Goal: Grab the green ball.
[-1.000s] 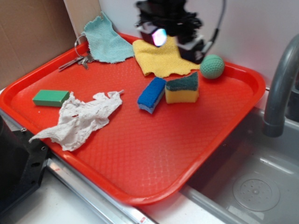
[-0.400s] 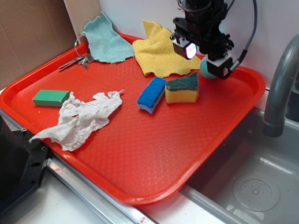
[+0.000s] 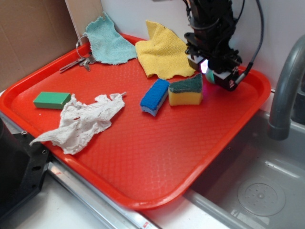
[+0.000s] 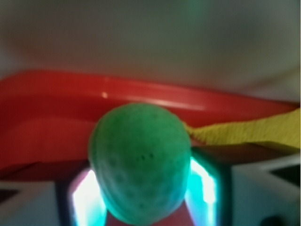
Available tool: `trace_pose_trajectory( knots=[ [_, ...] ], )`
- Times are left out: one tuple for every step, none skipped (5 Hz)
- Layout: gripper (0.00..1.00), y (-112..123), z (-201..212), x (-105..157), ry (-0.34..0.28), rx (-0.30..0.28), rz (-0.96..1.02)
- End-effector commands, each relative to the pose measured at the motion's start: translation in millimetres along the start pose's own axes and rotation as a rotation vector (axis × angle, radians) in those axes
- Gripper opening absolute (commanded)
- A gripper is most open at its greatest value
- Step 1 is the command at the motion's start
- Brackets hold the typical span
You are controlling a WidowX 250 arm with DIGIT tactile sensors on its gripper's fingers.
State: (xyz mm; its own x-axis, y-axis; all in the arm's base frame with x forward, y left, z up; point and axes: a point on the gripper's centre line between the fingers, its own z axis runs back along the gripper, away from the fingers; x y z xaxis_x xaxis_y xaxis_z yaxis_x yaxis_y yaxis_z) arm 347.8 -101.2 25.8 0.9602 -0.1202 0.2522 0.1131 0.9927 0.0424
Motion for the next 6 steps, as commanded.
trace_pose_trajectory(
  knots=[
    [0.00,15.6,100.6,-55.6,-0.104,0.117,0.079],
    [0.00,53.7,123.7,-106.4,-0.073,0.071,0.243],
    [0.00,76.3,129.5,-141.2,0.033,0.046,0.397],
    [0.00,100.5,140.8,-140.0,0.085,-0.012,0.488],
    [0.00,113.0,150.1,-130.0,0.127,-0.077,0.528],
    [0.00,112.4,154.2,-125.4,0.122,-0.087,0.522]
  ],
)
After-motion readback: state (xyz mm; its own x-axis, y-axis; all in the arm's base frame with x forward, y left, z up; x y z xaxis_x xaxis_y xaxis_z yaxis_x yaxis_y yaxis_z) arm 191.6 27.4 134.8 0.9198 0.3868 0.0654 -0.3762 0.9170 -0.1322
